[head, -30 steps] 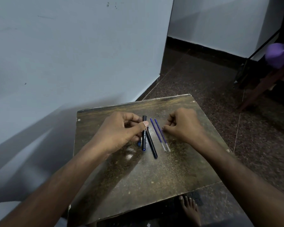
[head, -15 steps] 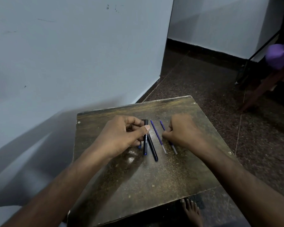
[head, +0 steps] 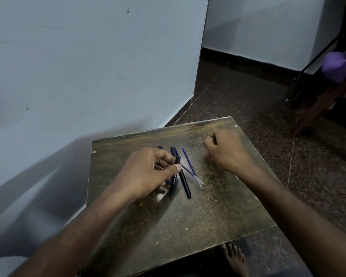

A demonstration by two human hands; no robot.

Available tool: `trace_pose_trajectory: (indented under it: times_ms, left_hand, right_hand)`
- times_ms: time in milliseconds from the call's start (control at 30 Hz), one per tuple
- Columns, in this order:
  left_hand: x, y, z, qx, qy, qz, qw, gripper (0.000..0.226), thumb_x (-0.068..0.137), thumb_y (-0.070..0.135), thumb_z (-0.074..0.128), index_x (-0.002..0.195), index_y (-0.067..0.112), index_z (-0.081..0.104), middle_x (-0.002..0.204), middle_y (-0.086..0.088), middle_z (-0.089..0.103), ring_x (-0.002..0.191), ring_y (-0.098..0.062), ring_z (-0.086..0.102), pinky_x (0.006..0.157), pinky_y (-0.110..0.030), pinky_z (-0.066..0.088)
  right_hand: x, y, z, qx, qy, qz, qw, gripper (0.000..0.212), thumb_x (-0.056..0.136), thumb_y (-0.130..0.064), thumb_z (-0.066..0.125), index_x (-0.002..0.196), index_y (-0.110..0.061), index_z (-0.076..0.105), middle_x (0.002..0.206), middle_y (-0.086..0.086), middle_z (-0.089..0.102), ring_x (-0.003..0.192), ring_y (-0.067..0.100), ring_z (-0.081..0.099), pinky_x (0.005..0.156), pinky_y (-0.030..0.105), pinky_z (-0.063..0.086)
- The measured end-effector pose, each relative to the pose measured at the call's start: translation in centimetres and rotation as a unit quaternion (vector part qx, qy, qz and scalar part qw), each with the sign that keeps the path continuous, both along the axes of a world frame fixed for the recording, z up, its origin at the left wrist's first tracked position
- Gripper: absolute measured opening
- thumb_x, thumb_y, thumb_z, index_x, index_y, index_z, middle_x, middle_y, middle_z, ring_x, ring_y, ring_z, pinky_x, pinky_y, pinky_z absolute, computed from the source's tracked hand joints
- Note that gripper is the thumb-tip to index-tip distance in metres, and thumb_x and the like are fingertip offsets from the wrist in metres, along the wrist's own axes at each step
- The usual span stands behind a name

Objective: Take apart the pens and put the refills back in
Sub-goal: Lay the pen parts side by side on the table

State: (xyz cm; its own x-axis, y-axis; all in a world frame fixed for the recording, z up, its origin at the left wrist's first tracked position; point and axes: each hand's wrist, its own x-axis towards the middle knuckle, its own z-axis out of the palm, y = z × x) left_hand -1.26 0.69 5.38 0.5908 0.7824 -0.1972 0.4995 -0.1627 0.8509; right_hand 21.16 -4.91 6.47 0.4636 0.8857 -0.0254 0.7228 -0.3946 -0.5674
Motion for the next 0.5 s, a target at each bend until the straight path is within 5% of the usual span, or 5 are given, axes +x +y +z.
trace_pose_trajectory:
  times_ms: [67,133,200,333,500]
  left_hand:
    - [-0.1,0.2,-0.1,0.008,0.014,-0.002,1.000,0.010,0.094,0.038,0.083,0.102,0.033,0.083,0.094,0.013,0.083,0.087,-0.005,0.081,0.092,-0.041,0.068]
    - [-0.2,0.3,-0.1,0.012,0.016,0.000,1.000,0.010,0.095,0.038,0.082,0.103,0.031,0.083,0.096,0.012,0.083,0.090,-0.005,0.081,0.093,-0.042,0.068]
    - [-0.2,0.5,-0.1,0.019,0.015,0.002,1.000,0.009,0.095,0.038,0.082,0.102,0.032,0.083,0.093,0.013,0.084,0.089,-0.002,0.080,0.093,-0.040,0.068]
    - [-0.3,0.7,-0.1,0.002,0.012,0.000,1.000,0.005,0.096,0.035,0.082,0.100,0.032,0.083,0.088,0.016,0.084,0.078,-0.003,0.082,0.082,-0.034,0.070]
    - [-0.4,0.8,-0.1,0.006,0.011,0.008,1.000,0.007,0.096,0.033,0.082,0.103,0.030,0.082,0.090,0.010,0.084,0.078,-0.005,0.083,0.076,-0.031,0.071]
  right_hand:
    - [0.3,0.1,-0.3,0.002,0.005,0.014,1.000,0.025,0.104,-0.013,0.057,0.086,0.000,0.069,0.085,0.014,0.077,0.077,0.031,0.074,0.063,0.037,0.059]
    - [0.0,-0.1,-0.3,0.013,-0.018,0.040,0.999,0.022,0.102,-0.014,0.064,0.081,-0.012,0.069,0.078,0.001,0.072,0.069,0.014,0.067,0.054,0.014,0.048]
    - [-0.4,-0.4,-0.4,0.015,-0.031,0.074,0.997,0.022,0.098,-0.016,0.074,0.078,-0.023,0.066,0.072,-0.009,0.066,0.061,-0.001,0.059,0.050,0.007,0.042]
    - [-1.1,-0.9,-0.5,0.017,-0.028,0.127,0.991,0.029,0.088,-0.018,0.087,0.072,-0.030,0.066,0.063,-0.012,0.067,0.056,-0.009,0.065,0.051,0.004,0.045]
    - [-1.8,-1.0,-0.7,-0.031,-0.055,0.152,0.986,0.021,0.086,-0.021,0.088,0.078,-0.028,0.070,0.070,-0.008,0.073,0.062,-0.001,0.066,0.055,0.010,0.043]
